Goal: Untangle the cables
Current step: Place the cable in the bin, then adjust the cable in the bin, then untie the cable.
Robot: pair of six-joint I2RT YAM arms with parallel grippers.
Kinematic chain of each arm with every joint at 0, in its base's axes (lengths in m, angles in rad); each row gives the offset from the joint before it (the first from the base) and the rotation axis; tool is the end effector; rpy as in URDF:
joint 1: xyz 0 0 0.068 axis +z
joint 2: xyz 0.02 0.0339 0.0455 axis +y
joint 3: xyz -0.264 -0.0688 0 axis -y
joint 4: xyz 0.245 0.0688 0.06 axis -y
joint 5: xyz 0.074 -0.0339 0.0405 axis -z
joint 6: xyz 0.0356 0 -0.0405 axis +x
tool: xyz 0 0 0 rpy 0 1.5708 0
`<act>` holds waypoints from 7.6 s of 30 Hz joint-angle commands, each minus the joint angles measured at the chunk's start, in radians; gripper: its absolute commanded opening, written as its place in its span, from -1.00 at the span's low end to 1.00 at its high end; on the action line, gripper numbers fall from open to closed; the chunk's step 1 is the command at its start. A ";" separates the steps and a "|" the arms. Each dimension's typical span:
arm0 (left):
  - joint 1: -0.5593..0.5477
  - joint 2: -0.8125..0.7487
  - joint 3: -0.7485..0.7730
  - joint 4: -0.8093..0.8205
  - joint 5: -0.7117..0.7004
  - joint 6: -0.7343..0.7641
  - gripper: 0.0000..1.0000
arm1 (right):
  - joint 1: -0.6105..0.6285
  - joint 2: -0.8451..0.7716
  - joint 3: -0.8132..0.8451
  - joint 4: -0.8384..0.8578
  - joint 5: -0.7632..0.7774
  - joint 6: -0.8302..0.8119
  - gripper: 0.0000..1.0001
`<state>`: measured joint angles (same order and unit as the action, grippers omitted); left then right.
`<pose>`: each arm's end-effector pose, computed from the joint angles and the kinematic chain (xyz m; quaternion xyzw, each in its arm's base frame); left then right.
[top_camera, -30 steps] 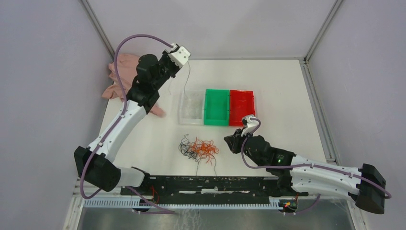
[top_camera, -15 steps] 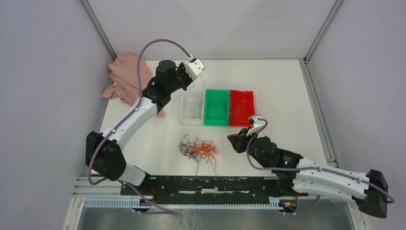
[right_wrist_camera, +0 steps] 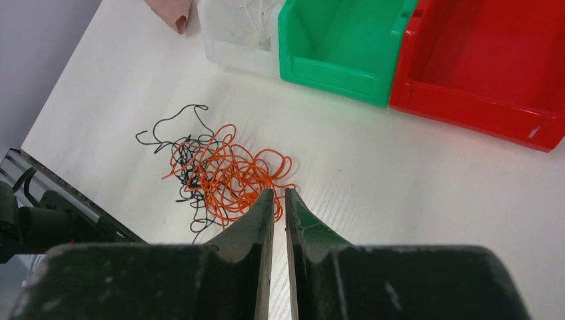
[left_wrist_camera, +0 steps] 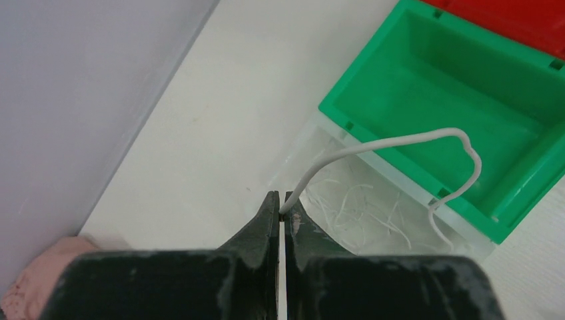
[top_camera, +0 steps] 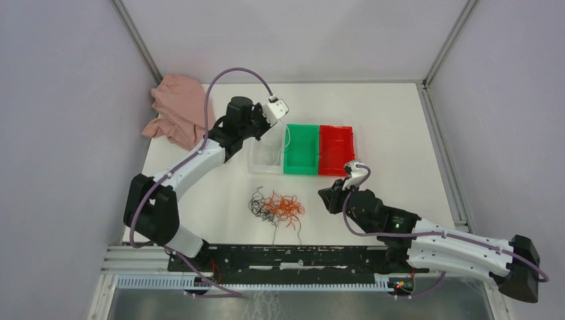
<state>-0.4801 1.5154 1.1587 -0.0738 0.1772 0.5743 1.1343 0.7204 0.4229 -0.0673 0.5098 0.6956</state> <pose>0.3120 -0.1695 0.3023 0.4631 0.7006 -0.0491 0.5405 0.0883 0.1481 0.2357 -0.0339 0.8090 0.3083 0.4993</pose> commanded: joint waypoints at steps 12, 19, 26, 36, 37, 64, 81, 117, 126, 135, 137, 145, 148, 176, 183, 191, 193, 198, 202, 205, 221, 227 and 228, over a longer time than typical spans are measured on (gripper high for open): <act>0.052 0.097 -0.101 0.147 -0.122 0.272 -0.94 | -0.003 0.062 0.109 0.017 0.044 -0.036 -0.67; 0.055 0.067 -0.198 0.206 -0.059 0.392 -0.94 | -0.142 0.262 0.256 0.070 -0.106 -0.074 -0.68; 0.059 0.033 -0.186 0.121 0.041 0.365 -0.94 | -0.352 0.578 0.497 0.140 -0.427 -0.133 -0.23; 0.092 0.009 -0.141 -0.050 0.176 0.407 -0.92 | -0.548 0.960 0.760 0.163 -0.841 -0.167 0.07; 0.093 0.006 -0.145 -0.059 0.182 0.421 -0.92 | -0.554 0.984 0.779 0.151 -0.852 -0.179 0.07; 0.175 -0.142 -0.091 -0.376 0.347 0.413 0.32 | -0.493 1.209 0.989 0.056 -0.682 -0.180 -0.99; 0.506 -0.286 0.047 -0.382 0.561 0.066 0.47 | -0.287 1.476 1.393 -0.403 -0.093 -0.321 -0.99; 0.511 -0.253 0.082 -0.423 0.533 0.080 0.50 | -0.292 1.372 1.427 -0.450 -0.273 -0.294 -0.63; 0.511 -0.252 0.066 -0.446 0.557 0.084 0.50 | -0.351 1.472 1.392 -0.402 -0.308 -0.268 -0.89; 0.511 -0.272 0.047 -0.476 0.580 0.120 0.53 | -0.364 1.453 1.405 -0.375 -0.368 -0.317 -0.81; 0.511 -0.279 0.056 -0.543 0.607 0.188 0.60 | -0.361 1.378 1.351 -0.320 -0.368 -0.326 -0.67; 0.497 -0.281 0.039 -0.949 0.671 0.540 0.69 | -0.319 1.091 1.171 -0.237 -0.393 -0.337 0.24; 0.456 -0.301 -0.034 -0.986 0.641 0.568 0.68 | -0.309 0.989 1.075 -0.216 -0.412 -0.328 0.33; 0.239 -0.343 -0.149 -0.848 0.534 0.412 0.62 | -0.236 0.430 0.197 -0.072 -0.646 -0.062 0.00; 0.239 -0.346 -0.135 -0.831 0.530 0.397 0.62 | -0.223 0.506 0.194 -0.002 -0.681 -0.056 0.02; 0.239 -0.346 -0.127 -0.810 0.503 0.387 0.61 | -0.208 0.562 0.202 0.062 -0.680 -0.050 -0.20; 0.240 -0.351 -0.124 -0.810 0.500 0.384 0.61 | -0.205 0.570 0.208 0.066 -0.663 -0.056 -0.40; 0.239 -0.368 -0.099 -0.819 0.492 0.386 0.61 | -0.205 0.508 0.264 0.015 -0.628 -0.118 -0.91; 0.239 -0.382 -0.055 -0.825 0.526 0.369 0.62 | -0.205 0.444 0.326 0.004 -0.673 -0.148 -1.00; 0.232 -0.394 -0.026 -0.831 0.566 0.351 0.62 | -0.206 0.439 0.381 0.007 -0.722 -0.142 -1.00; 0.134 -0.610 -0.142 -0.548 0.696 0.155 0.50 | -0.206 0.509 0.582 0.236 -0.963 -0.017 -1.00; 0.121 -0.611 -0.130 -0.516 0.745 0.056 0.28 | -0.206 0.545 0.653 0.251 -0.995 -0.001 -1.00; 0.115 -0.610 -0.134 -0.516 0.751 0.047 0.24 | -0.205 0.552 0.661 0.256 -1.003 0.005 -1.00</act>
<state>-0.3515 0.9089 1.0218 -0.6640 0.8581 0.7364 0.9230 1.2564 1.0157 0.0978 -0.4377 0.6693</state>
